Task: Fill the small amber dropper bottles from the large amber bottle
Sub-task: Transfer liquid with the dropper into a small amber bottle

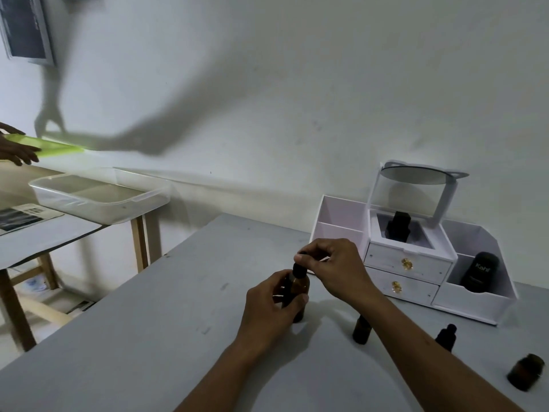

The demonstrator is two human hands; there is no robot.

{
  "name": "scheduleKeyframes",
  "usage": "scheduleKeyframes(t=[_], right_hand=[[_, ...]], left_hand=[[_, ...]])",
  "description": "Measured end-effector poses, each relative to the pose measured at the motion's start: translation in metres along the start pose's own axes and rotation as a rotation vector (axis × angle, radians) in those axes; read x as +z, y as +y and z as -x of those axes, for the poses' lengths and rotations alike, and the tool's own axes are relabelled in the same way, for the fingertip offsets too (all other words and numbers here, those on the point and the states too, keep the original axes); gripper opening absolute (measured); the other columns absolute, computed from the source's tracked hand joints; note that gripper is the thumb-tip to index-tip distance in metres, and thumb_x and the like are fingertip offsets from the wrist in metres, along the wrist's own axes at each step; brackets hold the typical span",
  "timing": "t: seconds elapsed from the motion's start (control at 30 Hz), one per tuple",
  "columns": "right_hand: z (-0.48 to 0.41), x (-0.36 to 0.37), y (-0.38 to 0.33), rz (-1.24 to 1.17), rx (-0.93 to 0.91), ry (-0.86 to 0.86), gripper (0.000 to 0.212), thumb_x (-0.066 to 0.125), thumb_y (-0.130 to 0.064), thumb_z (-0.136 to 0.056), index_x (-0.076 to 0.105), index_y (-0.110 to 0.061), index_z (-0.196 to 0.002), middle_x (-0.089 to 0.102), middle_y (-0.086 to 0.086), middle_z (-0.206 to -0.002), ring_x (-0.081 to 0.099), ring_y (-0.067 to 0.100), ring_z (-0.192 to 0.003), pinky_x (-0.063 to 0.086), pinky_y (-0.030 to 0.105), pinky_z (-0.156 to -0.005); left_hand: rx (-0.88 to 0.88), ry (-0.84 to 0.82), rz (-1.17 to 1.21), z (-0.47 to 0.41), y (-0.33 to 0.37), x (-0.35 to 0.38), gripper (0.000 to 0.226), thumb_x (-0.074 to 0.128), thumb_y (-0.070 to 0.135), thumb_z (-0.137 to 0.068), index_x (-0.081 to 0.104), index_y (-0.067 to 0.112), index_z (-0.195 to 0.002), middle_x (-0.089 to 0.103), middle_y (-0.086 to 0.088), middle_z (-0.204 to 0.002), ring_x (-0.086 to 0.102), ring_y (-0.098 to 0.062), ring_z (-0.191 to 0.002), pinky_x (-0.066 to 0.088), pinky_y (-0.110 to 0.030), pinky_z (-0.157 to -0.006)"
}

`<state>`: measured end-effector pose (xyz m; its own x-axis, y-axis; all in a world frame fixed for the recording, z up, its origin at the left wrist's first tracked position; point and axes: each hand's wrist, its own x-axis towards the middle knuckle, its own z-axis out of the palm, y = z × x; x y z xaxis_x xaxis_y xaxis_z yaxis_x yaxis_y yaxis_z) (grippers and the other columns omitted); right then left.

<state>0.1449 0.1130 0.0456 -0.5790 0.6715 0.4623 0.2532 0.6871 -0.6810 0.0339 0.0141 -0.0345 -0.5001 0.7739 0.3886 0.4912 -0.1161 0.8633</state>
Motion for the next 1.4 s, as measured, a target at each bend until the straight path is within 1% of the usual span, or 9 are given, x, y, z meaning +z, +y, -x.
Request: scheduleKeyframes(t=[0.3,0.47,0.6,0.73,0.83,0.97,1.03,1.17,1.4], right_hand=[[-0.002,0.003,0.003,0.006,0.004,0.011,0.002,0.078,-0.015,-0.084,0.080,-0.014,-0.082,0.076,-0.005,-0.077,0.070,0.005,-0.072,0.054,0.011,-0.068],[0.000,0.001,0.000,-0.008,-0.015,0.026,0.003,0.078,-0.016,-0.084,0.080,-0.013,-0.084,0.076,-0.007,-0.076,0.070,0.000,-0.073,0.051,0.007,-0.067],[0.001,-0.007,-0.010,-0.044,-0.032,0.051,0.007,0.078,-0.020,-0.084,0.079,-0.014,-0.088,0.077,-0.009,-0.076,0.071,-0.002,-0.072,0.050,0.006,-0.068],[-0.004,-0.026,-0.027,-0.092,-0.063,0.099,0.009,0.077,-0.022,-0.085,0.078,-0.015,-0.090,0.078,-0.008,-0.077,0.073,-0.001,-0.074,0.051,0.008,-0.072],[-0.009,-0.045,-0.042,-0.121,-0.075,0.157,0.008,0.077,-0.024,-0.085,0.078,-0.018,-0.090,0.077,-0.013,-0.075,0.072,-0.002,-0.074,0.055,0.015,-0.076],[-0.009,-0.081,-0.059,-0.241,-0.084,0.238,0.005,0.076,-0.021,-0.086,0.078,-0.019,-0.090,0.079,-0.007,-0.077,0.076,0.007,-0.077,0.061,0.032,-0.079],[-0.005,-0.101,-0.064,-0.302,-0.085,0.269,0.005,0.076,-0.017,-0.086,0.077,-0.018,-0.091,0.079,-0.003,-0.080,0.077,0.012,-0.079,0.062,0.033,-0.077],[0.015,-0.147,-0.061,-0.343,-0.084,0.324,0.006,0.074,-0.012,-0.087,0.077,-0.015,-0.092,0.080,0.000,-0.082,0.077,0.016,-0.081,0.061,0.026,-0.073],[0.076,-0.235,-0.017,-0.196,0.006,0.454,0.006,0.075,-0.011,-0.085,0.077,-0.016,-0.087,0.079,0.003,-0.078,0.077,0.021,-0.079,0.061,0.034,-0.076]], left_hand=[[-0.007,0.005,-0.004,0.000,0.002,0.000,0.039,0.075,0.034,-0.080,0.055,0.043,-0.112,0.055,0.036,-0.095,0.058,0.014,-0.086,0.043,0.002,-0.073],[-0.029,0.005,-0.022,0.000,0.004,0.000,0.046,0.074,0.037,-0.080,0.059,0.032,-0.123,0.057,0.024,-0.103,0.056,0.008,-0.087,0.042,0.002,-0.073],[-0.035,-0.008,-0.017,0.001,0.004,0.000,0.043,0.074,0.037,-0.081,0.057,0.037,-0.120,0.057,0.026,-0.104,0.057,0.004,-0.092,0.043,-0.001,-0.077],[-0.059,-0.012,-0.039,-0.001,0.002,-0.001,0.059,0.075,0.041,-0.077,0.054,0.028,-0.131,0.061,0.014,-0.121,0.057,-0.001,-0.102,0.044,-0.010,-0.086],[-0.044,0.075,-0.048,0.000,0.007,-0.006,0.068,0.078,0.041,-0.074,0.050,0.030,-0.135,0.057,0.017,-0.119,0.057,-0.002,-0.102,0.043,-0.007,-0.079],[0.093,0.294,-0.014,0.011,0.033,-0.009,0.046,0.078,0.027,-0.077,0.060,0.029,-0.120,0.063,0.019,-0.109,0.060,0.004,-0.097,0.047,-0.007,-0.074],[0.168,0.303,0.032,0.020,0.050,-0.004,0.033,0.076,0.021,-0.079,0.064,0.029,-0.108,0.067,0.017,-0.096,0.063,0.002,-0.092,0.051,-0.010,-0.075],[0.154,0.118,0.153,0.038,0.084,0.024,0.020,0.076,0.024,-0.079,0.068,0.032,-0.095,0.069,0.011,-0.082,0.066,-0.005,-0.082,0.052,-0.013,-0.071],[0.008,-0.320,0.296,0.071,0.126,0.120,0.021,0.077,0.027,-0.077,0.069,0.032,-0.095,0.071,0.011,-0.087,0.066,-0.004,-0.087,0.054,-0.018,-0.079]])
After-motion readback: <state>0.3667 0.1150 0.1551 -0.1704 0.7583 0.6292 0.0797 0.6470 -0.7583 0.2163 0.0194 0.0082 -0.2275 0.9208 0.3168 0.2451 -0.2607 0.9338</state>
